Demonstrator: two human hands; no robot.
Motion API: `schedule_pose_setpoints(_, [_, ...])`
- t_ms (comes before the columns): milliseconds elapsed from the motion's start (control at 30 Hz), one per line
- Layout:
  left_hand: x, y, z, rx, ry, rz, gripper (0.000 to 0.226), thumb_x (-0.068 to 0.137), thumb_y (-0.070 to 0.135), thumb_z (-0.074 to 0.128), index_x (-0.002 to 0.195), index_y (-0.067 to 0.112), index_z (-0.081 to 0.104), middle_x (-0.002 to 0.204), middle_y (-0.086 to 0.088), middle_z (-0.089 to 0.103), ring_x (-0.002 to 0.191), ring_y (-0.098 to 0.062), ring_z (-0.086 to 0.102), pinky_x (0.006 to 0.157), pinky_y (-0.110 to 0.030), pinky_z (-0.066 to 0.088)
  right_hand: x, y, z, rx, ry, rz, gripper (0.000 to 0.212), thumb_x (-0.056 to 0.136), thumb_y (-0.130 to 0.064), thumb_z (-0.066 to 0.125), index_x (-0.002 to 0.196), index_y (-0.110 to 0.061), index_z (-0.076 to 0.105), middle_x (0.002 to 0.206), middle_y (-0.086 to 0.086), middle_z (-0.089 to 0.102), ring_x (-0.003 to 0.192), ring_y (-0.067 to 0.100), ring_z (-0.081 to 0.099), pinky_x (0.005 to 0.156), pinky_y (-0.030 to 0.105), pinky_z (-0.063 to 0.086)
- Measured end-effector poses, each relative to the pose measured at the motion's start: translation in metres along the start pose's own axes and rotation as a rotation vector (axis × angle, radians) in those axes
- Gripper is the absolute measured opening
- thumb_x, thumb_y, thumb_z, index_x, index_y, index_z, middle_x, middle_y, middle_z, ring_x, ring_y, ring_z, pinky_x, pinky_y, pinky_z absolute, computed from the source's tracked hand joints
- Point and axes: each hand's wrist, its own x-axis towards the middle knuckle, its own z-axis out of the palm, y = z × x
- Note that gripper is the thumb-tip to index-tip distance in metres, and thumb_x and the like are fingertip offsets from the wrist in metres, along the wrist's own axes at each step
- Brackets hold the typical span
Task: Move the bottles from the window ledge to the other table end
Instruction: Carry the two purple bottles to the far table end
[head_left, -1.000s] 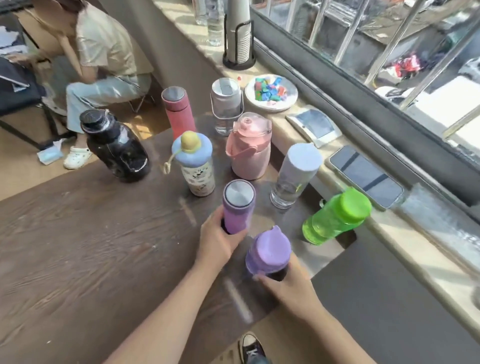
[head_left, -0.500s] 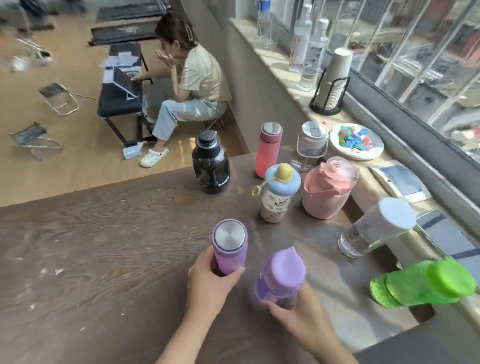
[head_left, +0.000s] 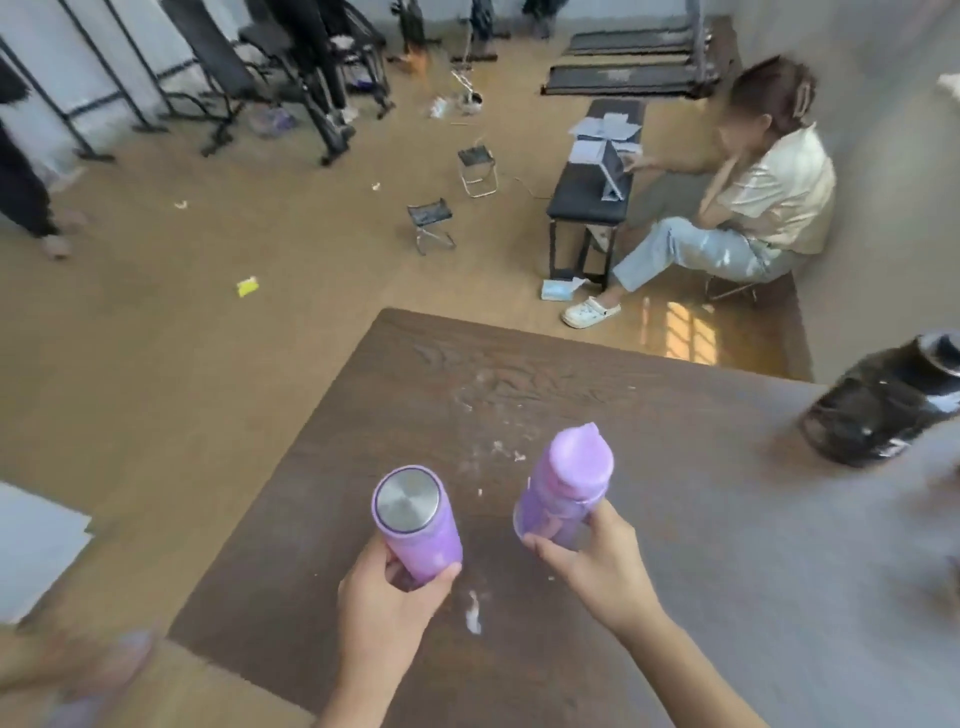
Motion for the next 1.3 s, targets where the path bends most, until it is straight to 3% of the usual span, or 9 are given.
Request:
schedule_pose_setpoints(100, [0.016,-0.027,-0.047,-0.026,0.066,-0.047,0.038,0.064,0.009,0.098,0.089,0.027,0.076,0.086,0.031,0.079,0.087,0.013,0.074,0.070,-0.002,0.051,0.029,-0.028,0.069,-0.008,-0.087,-0.015,0.046,0.067,-0.046,0.088,0.103,-0.027,0.067,0.097,-0.011,0.076,0.093,0.010,0.071,0.080,0.037,0.059])
schedule_pose_setpoints(167, [0.026,-0.045,-0.071,-0.041,0.114,-0.067,0.039,0.064,0.009,0.099,0.089,0.028,0.076,0.089,0.030,0.079,0.089,0.012,0.074,0.072,-0.003,0.052,0.047,-0.046,0.111,-0.033,-0.139,-0.046,0.055,0.065,-0.054,0.085,0.102,-0.021,0.065,0.097,-0.004,0.076,0.095,0.019,0.071,0.082,0.043,0.058])
schedule_pose_setpoints(333, [0.043,-0.082,-0.112,-0.092,0.205,-0.078,0.043,0.066,0.008,0.098,0.096,0.031,0.077,0.094,0.028,0.079,0.091,0.009,0.075,0.076,-0.004,0.053,0.074,-0.089,0.200,-0.036,-0.231,-0.121,0.052,0.066,-0.050,0.086,0.105,-0.023,0.063,0.100,-0.008,0.074,0.096,0.013,0.070,0.084,0.036,0.058])
schedule_pose_setpoints(500, [0.046,-0.115,-0.134,-0.128,0.275,-0.092,0.043,0.066,0.007,0.097,0.097,0.031,0.077,0.095,0.017,0.083,0.093,-0.002,0.078,0.085,-0.029,0.060,0.081,-0.104,0.252,-0.036,-0.265,-0.162,0.055,0.065,-0.049,0.086,0.106,-0.021,0.062,0.101,-0.008,0.073,0.095,0.014,0.069,0.085,0.037,0.057])
schedule_pose_setpoints(700, [0.039,-0.132,-0.141,-0.172,0.287,-0.138,0.045,0.065,0.007,0.098,0.091,0.035,0.076,0.093,0.024,0.082,0.093,0.009,0.075,0.083,-0.026,0.056,0.083,-0.095,0.275,-0.095,-0.269,-0.178,0.048,0.067,-0.042,0.090,0.097,-0.028,0.055,0.097,-0.007,0.070,0.090,0.017,0.066,0.080,0.033,0.055])
schedule_pose_setpoints(900, [0.041,-0.138,-0.136,-0.184,0.272,-0.113,0.043,0.067,0.004,0.097,0.092,0.032,0.076,0.094,0.027,0.081,0.094,0.007,0.077,0.084,-0.026,0.057,0.085,-0.092,0.279,-0.119,-0.266,-0.208,0.052,0.068,-0.039,0.091,0.108,-0.026,0.060,0.104,-0.007,0.070,0.099,0.016,0.066,0.087,0.034,0.055])
schedule_pose_setpoints(1067, [0.041,-0.140,-0.135,-0.167,0.271,-0.094,0.042,0.070,0.007,0.096,0.095,0.034,0.075,0.099,0.029,0.079,0.097,0.008,0.075,0.089,-0.030,0.058,0.086,-0.086,0.281,-0.158,-0.282,-0.259,0.063,0.071,-0.041,0.089,0.120,-0.013,0.061,0.114,-0.001,0.067,0.110,0.021,0.062,0.093,0.034,0.050])
schedule_pose_setpoints(1200, [0.036,-0.140,-0.132,-0.120,0.299,-0.096,0.057,0.065,0.012,0.099,0.107,0.038,0.069,0.108,0.029,0.075,0.105,0.002,0.073,0.090,-0.027,0.055,0.088,-0.083,0.278,-0.173,-0.334,-0.257,0.084,0.070,-0.044,0.090,0.139,-0.014,0.053,0.131,0.000,0.062,0.126,0.021,0.056,0.105,0.038,0.047])
schedule_pose_setpoints(1300, [0.019,-0.137,-0.125,0.051,0.444,-0.137,0.064,0.061,0.021,0.101,0.108,0.037,0.062,0.098,0.018,0.071,0.092,-0.004,0.066,0.079,-0.033,0.052,0.086,-0.077,0.265,-0.154,-0.384,-0.241,0.104,0.068,-0.044,0.091,0.155,-0.016,0.041,0.148,0.001,0.055,0.139,0.018,0.050,0.115,0.040,0.041])
